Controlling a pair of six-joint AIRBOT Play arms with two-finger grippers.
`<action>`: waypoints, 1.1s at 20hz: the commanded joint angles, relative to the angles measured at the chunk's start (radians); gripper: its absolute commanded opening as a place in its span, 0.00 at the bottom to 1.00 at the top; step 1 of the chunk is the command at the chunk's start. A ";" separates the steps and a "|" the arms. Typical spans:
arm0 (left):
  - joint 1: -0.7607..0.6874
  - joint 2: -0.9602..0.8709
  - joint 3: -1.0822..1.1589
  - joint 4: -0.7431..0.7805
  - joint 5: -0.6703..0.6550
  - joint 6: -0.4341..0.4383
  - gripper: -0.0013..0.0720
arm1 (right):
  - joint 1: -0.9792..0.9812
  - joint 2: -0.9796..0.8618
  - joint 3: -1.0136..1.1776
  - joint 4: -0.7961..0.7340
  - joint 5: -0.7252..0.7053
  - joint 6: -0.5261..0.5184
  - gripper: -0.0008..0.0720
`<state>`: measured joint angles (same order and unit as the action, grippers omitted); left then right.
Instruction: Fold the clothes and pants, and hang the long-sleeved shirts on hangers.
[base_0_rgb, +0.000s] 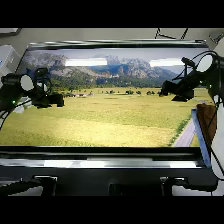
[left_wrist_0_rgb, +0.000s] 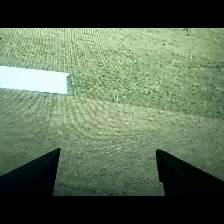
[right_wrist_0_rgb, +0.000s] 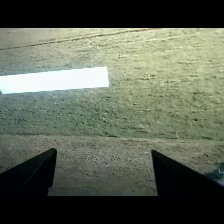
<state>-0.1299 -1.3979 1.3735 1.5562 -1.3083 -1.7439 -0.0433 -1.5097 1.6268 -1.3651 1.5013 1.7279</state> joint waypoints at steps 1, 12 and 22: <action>0.000 0.000 0.000 0.000 0.000 0.000 0.99 | 0.001 -0.001 0.000 0.000 0.000 0.000 0.96; 0.000 0.000 0.000 0.000 0.000 0.000 0.99 | 0.001 -0.001 0.000 0.000 0.000 0.000 0.96; -0.002 -0.028 0.000 -0.114 0.311 -0.019 0.99 | 0.001 -0.001 0.000 -0.019 -0.232 -0.016 0.96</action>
<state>-0.1318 -1.4136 1.3731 1.4921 -1.1927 -1.7569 -0.0433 -1.5097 1.6268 -1.3708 1.3899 1.7226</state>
